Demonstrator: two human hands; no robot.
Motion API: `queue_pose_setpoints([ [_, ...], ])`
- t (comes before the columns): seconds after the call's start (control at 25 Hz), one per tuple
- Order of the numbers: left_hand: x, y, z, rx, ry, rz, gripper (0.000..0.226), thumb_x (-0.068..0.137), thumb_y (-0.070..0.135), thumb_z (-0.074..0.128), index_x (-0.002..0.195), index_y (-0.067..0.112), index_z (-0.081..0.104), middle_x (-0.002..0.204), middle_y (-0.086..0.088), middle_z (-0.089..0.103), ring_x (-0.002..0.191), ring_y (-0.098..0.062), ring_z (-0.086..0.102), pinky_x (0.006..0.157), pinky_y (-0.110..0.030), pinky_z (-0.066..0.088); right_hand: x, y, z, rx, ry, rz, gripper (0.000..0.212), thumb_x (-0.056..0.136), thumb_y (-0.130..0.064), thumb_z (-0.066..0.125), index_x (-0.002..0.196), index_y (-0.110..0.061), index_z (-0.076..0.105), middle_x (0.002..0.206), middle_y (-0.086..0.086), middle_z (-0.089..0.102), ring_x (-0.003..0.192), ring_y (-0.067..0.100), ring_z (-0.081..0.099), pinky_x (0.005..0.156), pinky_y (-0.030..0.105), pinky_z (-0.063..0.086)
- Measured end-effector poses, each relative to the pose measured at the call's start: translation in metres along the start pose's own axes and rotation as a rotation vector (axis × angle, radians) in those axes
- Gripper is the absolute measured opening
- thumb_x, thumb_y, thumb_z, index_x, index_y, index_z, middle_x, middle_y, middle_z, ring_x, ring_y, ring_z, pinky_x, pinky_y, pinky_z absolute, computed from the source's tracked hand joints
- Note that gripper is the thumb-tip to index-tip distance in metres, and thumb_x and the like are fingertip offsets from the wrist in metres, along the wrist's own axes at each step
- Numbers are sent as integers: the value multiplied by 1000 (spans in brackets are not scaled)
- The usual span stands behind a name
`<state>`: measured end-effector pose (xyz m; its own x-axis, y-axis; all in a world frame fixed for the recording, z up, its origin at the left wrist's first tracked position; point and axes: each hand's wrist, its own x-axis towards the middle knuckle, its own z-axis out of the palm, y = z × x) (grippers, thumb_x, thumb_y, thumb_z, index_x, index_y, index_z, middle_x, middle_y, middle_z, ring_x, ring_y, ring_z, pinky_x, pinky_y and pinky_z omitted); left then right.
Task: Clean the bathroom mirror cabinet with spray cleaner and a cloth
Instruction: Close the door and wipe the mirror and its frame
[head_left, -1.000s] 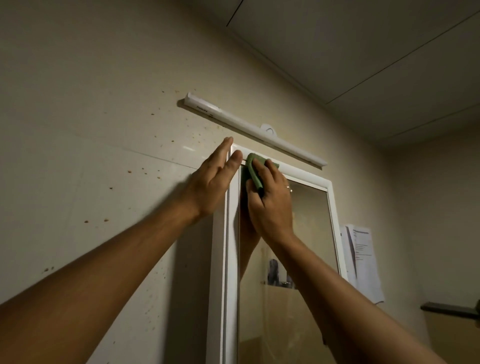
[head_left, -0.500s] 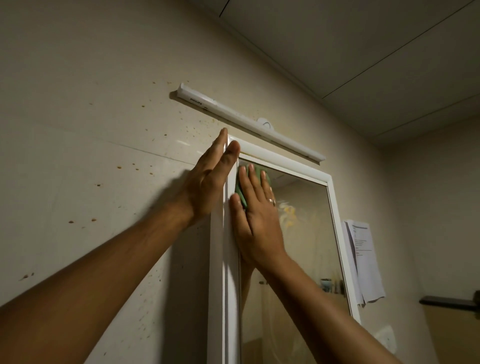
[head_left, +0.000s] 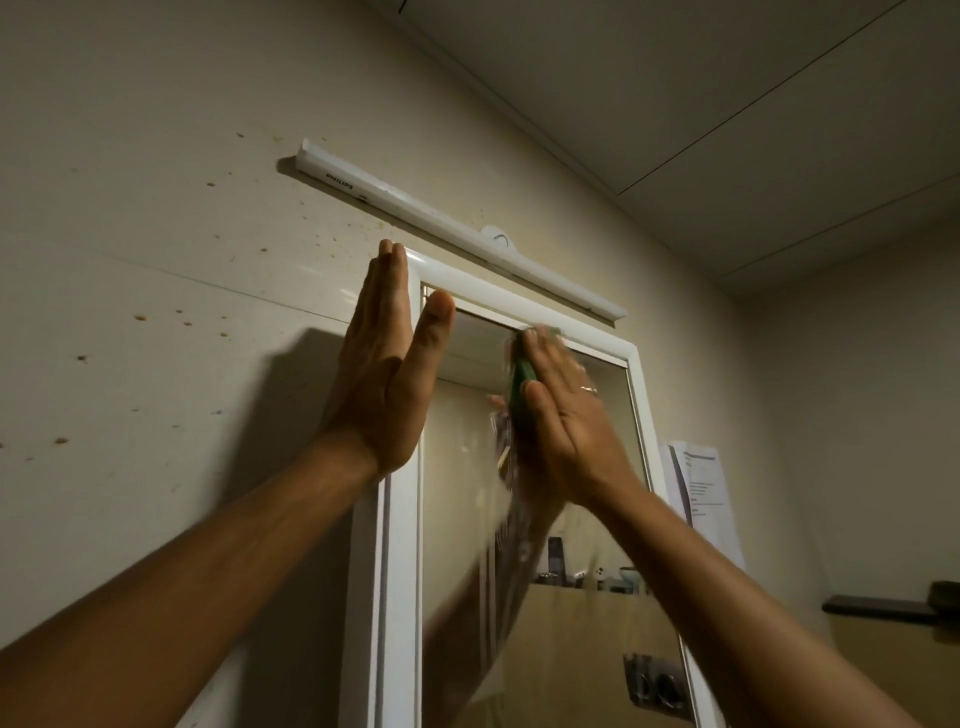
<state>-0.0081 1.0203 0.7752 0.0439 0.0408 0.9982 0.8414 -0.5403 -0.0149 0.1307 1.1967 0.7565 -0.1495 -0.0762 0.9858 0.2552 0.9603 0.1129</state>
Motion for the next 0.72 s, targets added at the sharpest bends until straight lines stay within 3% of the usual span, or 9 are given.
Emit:
queue_pose_setpoints([
  [0.16,1,-8,5,15,2,-22,109,78,96,11,165,31,-2,171,17,-4,155,3,-2,130,-44,9,-18,108,-28,-134,-22,234,63,104,-59,19,162,-40,5,169,-18,2,155,1,2,126,52,15],
  [0.28,1,-11,5,-5,24,-16,109,78,96,11,165,31,-1,171,17,-3,155,3,-2,130,-44,10,-16,108,-16,-94,5,287,70,101,-62,17,163,-33,4,170,-13,-1,156,4,-2,127,50,10],
  [0.44,-2,-9,5,-84,16,-30,110,77,97,12,165,31,0,171,17,-1,156,1,1,130,-46,10,-15,56,1,148,79,461,94,86,-87,10,162,-33,-3,170,-12,-10,156,8,-10,127,51,2],
  [0.56,-2,-6,1,-145,9,-54,111,75,99,14,164,34,3,171,19,1,156,2,2,130,-45,9,-2,-29,21,209,47,285,78,96,-69,15,162,-31,-2,169,-11,-12,154,6,-15,128,47,-3],
  [0.72,0,-6,-19,-372,-109,-163,110,67,103,20,162,46,15,169,22,14,154,-1,18,128,-44,15,7,-112,30,166,-12,76,75,98,-59,9,163,-21,2,170,-6,-13,154,6,-20,127,44,-8],
])
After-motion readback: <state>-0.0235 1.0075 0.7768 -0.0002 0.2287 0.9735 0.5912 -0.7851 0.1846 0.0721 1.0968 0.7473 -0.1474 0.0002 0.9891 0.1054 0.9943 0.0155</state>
